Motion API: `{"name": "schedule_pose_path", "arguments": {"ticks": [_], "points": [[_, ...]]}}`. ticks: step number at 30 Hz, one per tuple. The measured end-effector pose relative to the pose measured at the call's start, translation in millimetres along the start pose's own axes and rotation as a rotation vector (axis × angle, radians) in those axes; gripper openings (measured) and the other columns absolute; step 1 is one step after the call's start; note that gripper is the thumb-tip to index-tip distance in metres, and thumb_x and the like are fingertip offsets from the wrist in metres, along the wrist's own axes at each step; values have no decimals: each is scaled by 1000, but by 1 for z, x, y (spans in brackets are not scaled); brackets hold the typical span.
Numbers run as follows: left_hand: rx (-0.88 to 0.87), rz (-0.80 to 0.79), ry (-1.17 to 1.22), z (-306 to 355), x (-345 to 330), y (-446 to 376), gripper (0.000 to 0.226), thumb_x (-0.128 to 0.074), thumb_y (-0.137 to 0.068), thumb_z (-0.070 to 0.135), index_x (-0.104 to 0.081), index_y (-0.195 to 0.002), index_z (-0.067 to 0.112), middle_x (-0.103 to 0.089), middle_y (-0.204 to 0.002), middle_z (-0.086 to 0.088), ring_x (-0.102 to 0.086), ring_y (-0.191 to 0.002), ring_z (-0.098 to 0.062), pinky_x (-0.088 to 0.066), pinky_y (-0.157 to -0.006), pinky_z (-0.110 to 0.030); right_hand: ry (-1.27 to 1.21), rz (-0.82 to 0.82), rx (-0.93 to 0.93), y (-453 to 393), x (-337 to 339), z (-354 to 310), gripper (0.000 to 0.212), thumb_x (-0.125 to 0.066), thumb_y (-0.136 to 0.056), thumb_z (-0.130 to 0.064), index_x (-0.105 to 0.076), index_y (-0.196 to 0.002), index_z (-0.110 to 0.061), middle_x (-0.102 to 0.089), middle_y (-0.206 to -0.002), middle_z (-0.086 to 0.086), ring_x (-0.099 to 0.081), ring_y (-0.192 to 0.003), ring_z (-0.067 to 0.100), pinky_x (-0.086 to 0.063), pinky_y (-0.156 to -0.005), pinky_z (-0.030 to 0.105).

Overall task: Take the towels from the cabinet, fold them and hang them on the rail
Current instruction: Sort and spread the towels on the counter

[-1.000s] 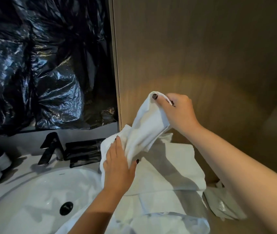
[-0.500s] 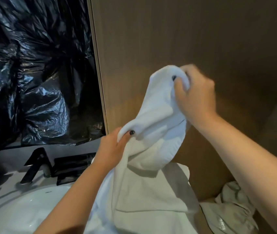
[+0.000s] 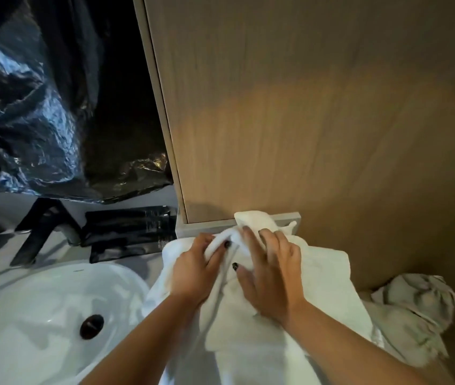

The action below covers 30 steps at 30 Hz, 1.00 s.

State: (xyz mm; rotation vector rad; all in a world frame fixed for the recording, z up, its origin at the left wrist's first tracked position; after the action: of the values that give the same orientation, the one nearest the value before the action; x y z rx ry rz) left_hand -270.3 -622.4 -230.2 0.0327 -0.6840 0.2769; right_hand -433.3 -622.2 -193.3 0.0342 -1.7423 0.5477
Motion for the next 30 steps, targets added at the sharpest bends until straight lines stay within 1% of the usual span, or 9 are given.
{"name": "schedule_pose_path", "arguments": {"ticks": [8, 13, 15, 18, 21, 24, 26, 28, 30], "points": [[-21, 49, -7, -7, -2, 7, 37, -40, -86, 61, -55, -110, 36, -67, -86, 16, -66, -84, -15, -52, -77, -35, 38, 93, 59, 0, -17, 6, 69, -44, -84, -49, -38, -144, -18, -52, -124, 16, -48, -110, 36, -42, -78, 45], [-70, 2, 64, -2, -2, 32, 43, -38, -91, 59, -51, -121, 31, -68, -103, 12, -63, -94, -11, -50, -84, -37, 59, 51, 47, 2, -19, 7, 67, -42, -83, -49, -40, -141, -14, -49, -125, 17, -44, -115, 38, -42, -83, 49], [-95, 8, 111, 2, 4, 54, 38, -46, -95, 49, -50, -128, 29, -61, -117, 17, -57, -106, -1, -47, -93, -31, 42, 44, 46, 4, -17, 8, 68, -43, -83, -49, -42, -140, -13, -49, -126, 18, -45, -116, 39, -43, -84, 50], [-119, 86, 54, -7, 16, 90, 41, -48, -99, 38, -45, -139, 27, -49, -135, 17, -45, -124, -2, -35, -105, -22, 39, 18, 50, 6, -13, 7, 69, -42, -82, -49, -43, -140, -12, -50, -127, 19, -45, -117, 41, -43, -85, 50], [-120, 147, -8, -21, 26, 132, 50, -40, -98, 48, -30, -146, 39, -30, -151, 24, -27, -139, 5, -23, -114, -18, 32, -59, 40, 7, -12, 6, 73, -40, -83, -52, -45, -142, -10, -51, -128, 20, -47, -116, 41, -43, -85, 50], [-101, 185, -57, -40, 30, 175, 63, -33, -97, 56, -23, -153, 29, -13, -160, 22, -10, -147, 5, -10, -118, -14, 16, -75, 17, 5, -2, 2, 75, -41, -80, -53, -40, -144, -14, -48, -130, 17, -47, -117, 40, -41, -87, 50], [-53, 204, -55, -52, 34, 199, 72, -30, -95, 63, -12, -156, 30, -2, -161, 24, -4, -148, 4, -8, -118, -15, -13, -65, 14, 9, 12, -5, 76, -48, -83, -50, -30, -150, -19, -39, -141, 15, -37, -126, 37, -36, -96, 50], [-26, 205, -52, -62, 36, 215, 74, -30, -91, 69, 4, -151, 43, 8, -158, 32, 1, -147, 7, -6, -117, -15, -111, -95, 16, 24, 23, -16, 82, -54, -87, -47, -13, -155, -26, -17, -155, 13, -15, -142, 35, -21, -111, 52], [-66, 171, -99, -66, 36, 223, 77, -32, -92, 71, 13, -150, 47, 11, -159, 30, 4, -148, 5, -1, -117, -13, -166, -49, 88, 52, 39, -36, 84, -51, -87, -47, -7, -156, -30, -4, -160, 12, -1, -148, 34, -9, -114, 56]]}}
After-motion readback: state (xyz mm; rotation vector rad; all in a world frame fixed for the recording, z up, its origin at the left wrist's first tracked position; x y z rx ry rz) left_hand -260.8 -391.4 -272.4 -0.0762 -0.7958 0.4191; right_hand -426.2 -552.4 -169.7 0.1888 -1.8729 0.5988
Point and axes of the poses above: each hand's wrist, its own y-axis away from the middle knuckle, its own x-axis out of the back of the hand, z = x × y, the point moved 9 cm from there along -y, towards the middle knuckle
